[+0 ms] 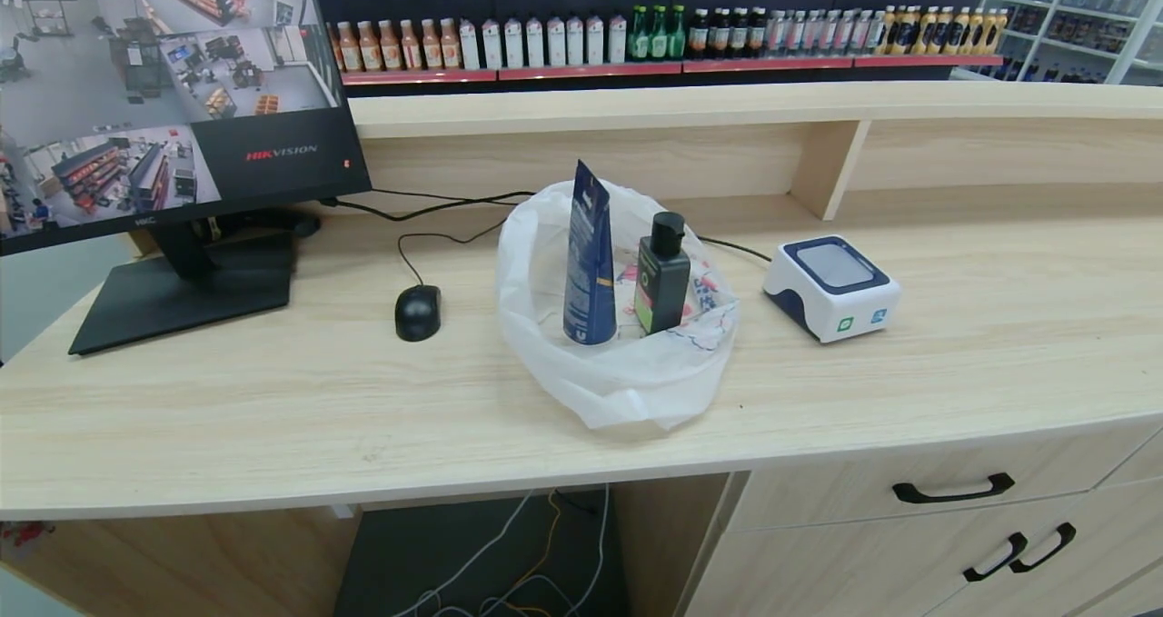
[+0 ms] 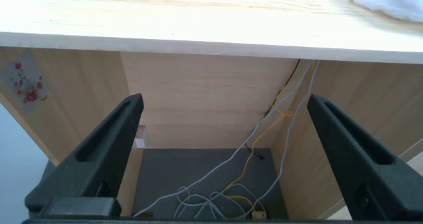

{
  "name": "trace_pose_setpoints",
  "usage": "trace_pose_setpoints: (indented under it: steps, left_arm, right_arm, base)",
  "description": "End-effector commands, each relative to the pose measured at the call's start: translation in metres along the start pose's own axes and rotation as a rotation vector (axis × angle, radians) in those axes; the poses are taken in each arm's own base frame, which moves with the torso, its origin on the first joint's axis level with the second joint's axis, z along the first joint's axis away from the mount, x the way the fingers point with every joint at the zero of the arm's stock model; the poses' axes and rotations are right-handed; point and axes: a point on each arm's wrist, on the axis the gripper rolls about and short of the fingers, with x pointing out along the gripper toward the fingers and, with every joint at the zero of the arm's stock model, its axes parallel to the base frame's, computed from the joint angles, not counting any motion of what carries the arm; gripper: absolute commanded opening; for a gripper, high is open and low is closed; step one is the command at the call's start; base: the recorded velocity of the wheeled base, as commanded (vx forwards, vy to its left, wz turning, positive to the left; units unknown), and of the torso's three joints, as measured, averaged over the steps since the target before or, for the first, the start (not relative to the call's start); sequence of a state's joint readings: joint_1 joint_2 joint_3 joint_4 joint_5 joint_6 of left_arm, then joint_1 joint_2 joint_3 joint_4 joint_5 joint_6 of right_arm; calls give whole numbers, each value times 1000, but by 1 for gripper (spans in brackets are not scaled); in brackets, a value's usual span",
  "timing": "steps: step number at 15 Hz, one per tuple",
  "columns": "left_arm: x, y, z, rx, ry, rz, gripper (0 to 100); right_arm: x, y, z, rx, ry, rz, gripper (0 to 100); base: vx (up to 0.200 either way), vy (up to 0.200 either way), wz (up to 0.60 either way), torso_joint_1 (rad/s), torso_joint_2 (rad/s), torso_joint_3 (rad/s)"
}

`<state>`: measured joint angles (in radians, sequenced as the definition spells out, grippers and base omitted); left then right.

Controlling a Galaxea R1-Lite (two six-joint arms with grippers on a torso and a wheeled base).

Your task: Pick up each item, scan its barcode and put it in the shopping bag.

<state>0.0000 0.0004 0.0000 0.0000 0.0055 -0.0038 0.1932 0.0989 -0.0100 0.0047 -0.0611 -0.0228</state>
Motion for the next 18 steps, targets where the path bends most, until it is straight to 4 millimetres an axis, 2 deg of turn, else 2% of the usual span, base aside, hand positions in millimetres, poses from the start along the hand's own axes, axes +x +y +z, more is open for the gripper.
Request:
trace_pose_setpoints:
  steps: [1,4,6,10,18]
  left_arm:
    - [0,0,0,-1,0,1,100]
    - [0,0,0,1,0,1,100]
    - [0,0,0,1,0,1,100]
    - [0,0,0,-1,0,1,100]
    - [0,0,0,1,0,1,100]
  right_arm:
    - [0,1,-2,29,4,-52,100]
    - [3,2,-1,27,45,-152,100]
    - [0,3,-2,12,7,-180,100]
    - [-7,4,-4,31,-87,-188,100]
    - [-7,4,-4,48,-92,-188,100]
  base:
    - [0,0,0,0,0,0]
    - [0,0,0,0,0,0]
    - [0,0,0,0,0,0]
    - [0,0,0,0,0,0]
    - [-25,0,0,0,0,0]
